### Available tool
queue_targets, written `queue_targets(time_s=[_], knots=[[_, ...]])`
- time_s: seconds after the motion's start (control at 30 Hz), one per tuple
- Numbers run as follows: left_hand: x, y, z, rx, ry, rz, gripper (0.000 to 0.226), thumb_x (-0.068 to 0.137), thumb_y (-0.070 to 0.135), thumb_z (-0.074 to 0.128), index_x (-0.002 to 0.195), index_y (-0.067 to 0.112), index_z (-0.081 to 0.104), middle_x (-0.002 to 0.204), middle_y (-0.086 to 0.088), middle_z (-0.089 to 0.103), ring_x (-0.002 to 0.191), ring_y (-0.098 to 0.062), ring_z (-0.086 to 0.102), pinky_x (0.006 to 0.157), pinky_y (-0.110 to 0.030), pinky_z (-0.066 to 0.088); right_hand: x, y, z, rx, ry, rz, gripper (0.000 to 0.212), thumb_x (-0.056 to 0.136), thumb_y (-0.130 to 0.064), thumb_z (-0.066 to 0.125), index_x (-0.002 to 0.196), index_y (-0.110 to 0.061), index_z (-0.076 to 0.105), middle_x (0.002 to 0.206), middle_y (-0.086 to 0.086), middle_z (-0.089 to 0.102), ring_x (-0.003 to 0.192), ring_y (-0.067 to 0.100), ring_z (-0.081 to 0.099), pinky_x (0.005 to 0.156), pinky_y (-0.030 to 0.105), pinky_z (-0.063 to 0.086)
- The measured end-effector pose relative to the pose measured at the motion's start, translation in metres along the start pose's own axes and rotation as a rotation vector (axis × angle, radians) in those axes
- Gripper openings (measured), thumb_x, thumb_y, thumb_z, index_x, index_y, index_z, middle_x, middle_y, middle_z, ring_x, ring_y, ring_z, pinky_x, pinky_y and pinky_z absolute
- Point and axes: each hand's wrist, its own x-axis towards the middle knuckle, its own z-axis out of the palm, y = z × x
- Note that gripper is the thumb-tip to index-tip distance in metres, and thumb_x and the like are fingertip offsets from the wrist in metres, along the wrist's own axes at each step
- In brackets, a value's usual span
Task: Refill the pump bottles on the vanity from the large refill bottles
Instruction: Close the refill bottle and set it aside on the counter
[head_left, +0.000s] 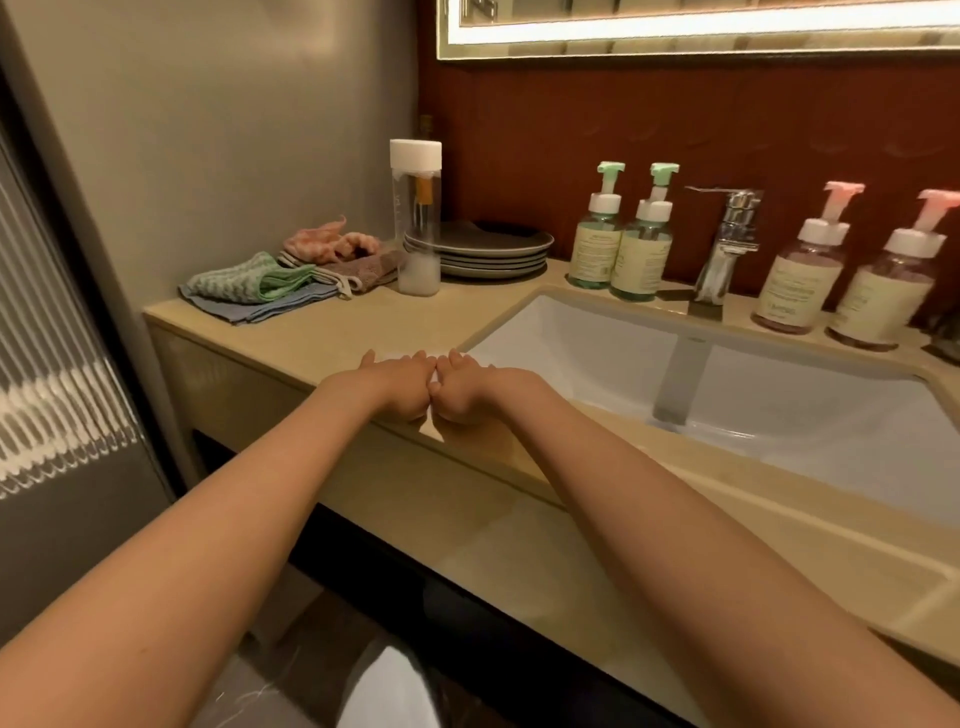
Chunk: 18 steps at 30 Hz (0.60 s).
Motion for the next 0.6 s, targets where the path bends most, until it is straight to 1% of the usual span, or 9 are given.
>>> queue_targets(time_s=[0.1, 0.17, 0.37, 0.47, 0.6], knots=[[-0.009, 0.014, 0.002, 0.052, -0.002, 0.031, 0.063, 0.096, 0.012, 0.039, 0.15, 0.016, 0.007, 0.158, -0.006, 0.009, 0.144, -0.023, 0.016, 0.115, -0.046, 0.001, -0.022, 0.007, 0.001, -0.008, 0.005, 0.002, 0.057, 0.102, -0.024, 0.025, 0.15, -0.011, -0.002, 0.158, 0.011, -0.004, 0.146, 0.025, -0.002, 0.118, 0.042, 0.005], [-0.013, 0.026, 0.003, 0.066, 0.006, 0.051, 0.06, 0.097, 0.013, 0.037, 0.15, 0.016, 0.009, 0.158, -0.006, 0.012, 0.143, -0.024, 0.019, 0.115, -0.046, 0.0, -0.034, 0.014, 0.003, 0.002, 0.002, 0.015, 0.057, 0.102, -0.023, 0.026, 0.15, -0.011, -0.003, 0.158, 0.011, -0.006, 0.146, 0.025, -0.004, 0.117, 0.042, 0.004], [-0.025, 0.071, 0.007, 0.071, 0.064, 0.159, 0.063, 0.095, 0.01, 0.04, 0.15, 0.017, 0.011, 0.158, -0.006, 0.014, 0.143, -0.025, 0.019, 0.115, -0.046, 0.001, -0.069, 0.049, 0.01, 0.048, 0.051, 0.091, 0.059, 0.101, -0.022, 0.03, 0.15, -0.012, -0.001, 0.158, 0.011, -0.003, 0.146, 0.025, -0.001, 0.118, 0.043, 0.005], [-0.026, 0.098, 0.009, 0.075, 0.093, 0.217, 0.058, 0.096, 0.013, 0.036, 0.149, 0.017, 0.014, 0.157, -0.006, 0.018, 0.142, -0.026, 0.021, 0.115, -0.047, 0.0, -0.087, 0.072, 0.014, 0.075, 0.073, 0.141, 0.058, 0.101, -0.023, 0.03, 0.15, -0.011, 0.0, 0.158, 0.01, -0.003, 0.146, 0.025, -0.001, 0.118, 0.042, 0.004], [-0.029, 0.134, 0.009, 0.08, 0.115, 0.307, 0.05, 0.1, 0.019, 0.028, 0.149, 0.018, 0.018, 0.155, -0.005, 0.023, 0.142, -0.025, 0.023, 0.115, -0.048, -0.004, -0.112, 0.1, 0.018, 0.102, 0.095, 0.22, 0.054, 0.102, -0.025, 0.023, 0.15, -0.01, 0.003, 0.158, 0.01, 0.001, 0.146, 0.025, 0.002, 0.118, 0.042, 0.005]])
